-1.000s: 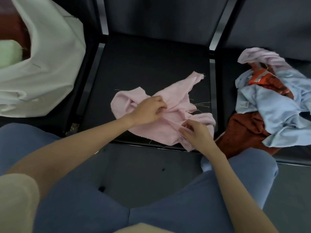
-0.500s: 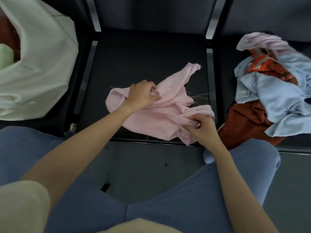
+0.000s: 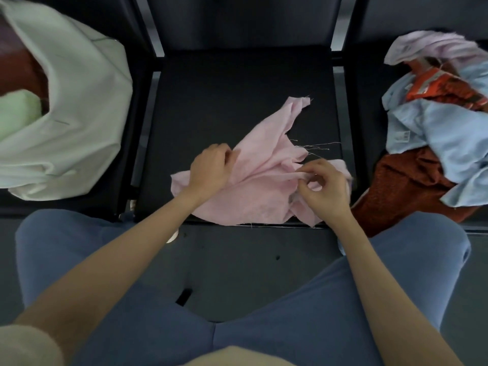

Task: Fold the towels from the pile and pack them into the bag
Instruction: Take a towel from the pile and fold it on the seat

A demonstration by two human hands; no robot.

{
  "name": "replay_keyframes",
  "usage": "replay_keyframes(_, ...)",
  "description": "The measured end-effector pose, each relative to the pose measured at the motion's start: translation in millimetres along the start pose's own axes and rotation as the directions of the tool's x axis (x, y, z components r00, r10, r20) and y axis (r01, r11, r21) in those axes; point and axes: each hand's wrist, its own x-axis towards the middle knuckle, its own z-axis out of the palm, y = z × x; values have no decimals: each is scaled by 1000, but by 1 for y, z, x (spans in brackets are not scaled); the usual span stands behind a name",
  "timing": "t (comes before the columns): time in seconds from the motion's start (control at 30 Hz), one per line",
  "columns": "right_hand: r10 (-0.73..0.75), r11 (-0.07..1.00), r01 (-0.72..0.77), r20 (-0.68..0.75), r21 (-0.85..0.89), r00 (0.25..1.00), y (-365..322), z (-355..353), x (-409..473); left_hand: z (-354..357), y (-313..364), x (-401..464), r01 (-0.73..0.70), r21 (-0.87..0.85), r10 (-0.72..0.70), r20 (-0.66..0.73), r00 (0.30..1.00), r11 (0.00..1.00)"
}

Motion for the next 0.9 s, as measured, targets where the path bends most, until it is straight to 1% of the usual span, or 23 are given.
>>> replay_keyframes(0.07, 10, 1000, -10, 13, 3, 1000, 0, 3, 0, -1, 2, 24, -19, -87, 24, 49, 999, 996)
replay_keyframes(0.17, 22, 1000, -22, 29, 15, 999, -1, 6, 0, -1, 13, 67, -48, -113, 63, 137, 989, 992)
replay_keyframes(0.3, 27, 1000, -28, 58, 5, 998, 1, 7, 0, 5, 31, 104, 16, -231, 60, 321, 945, 973)
replay_keyframes(0.4, 31, 999, -30, 87, -12, 996, 4, 8, 1, 10, 34, 116, 29, -230, 72, 417, 906, 973)
replay_keyframes(0.47, 31, 999, -30, 91, -14, 995, 5, 8, 3, 10, 33, 118, -1, -198, 84, 414, 906, 980)
replay_keyframes(0.53, 23, 1000, -23, 87, -8, 996, 5, 8, 4, 6, 32, 116, -110, -151, 157, 341, 927, 982)
replay_keyframes(0.6, 20, 1000, -20, 81, 4, 996, 4, 7, 6, -5, 36, 111, -270, -86, 283, 276, 918, 959)
replay_keyframes(0.7, -2, 1000, 1, 72, 22, 997, 0, 6, 9, -29, 55, 107, -448, -19, 440, 231, 868, 894)
replay_keyframes(0.77, -15, 1000, 14, 71, 25, 997, -1, 3, 11, -43, 71, 107, -547, 51, 523, 228, 821, 836)
replay_keyframes(0.83, -11, 1000, 9, 78, 25, 997, -3, -1, 11, -54, 87, 107, -625, 121, 587, 246, 771, 771)
replay_keyframes(0.87, -8, 1000, 6, 82, 23, 997, -4, -3, 11, -57, 94, 108, -628, 117, 586, 261, 767, 770)
replay_keyframes(0.9, -6, 1000, 5, 84, 17, 996, -4, -4, 11, -57, 101, 108, -600, 80, 559, 281, 780, 796)
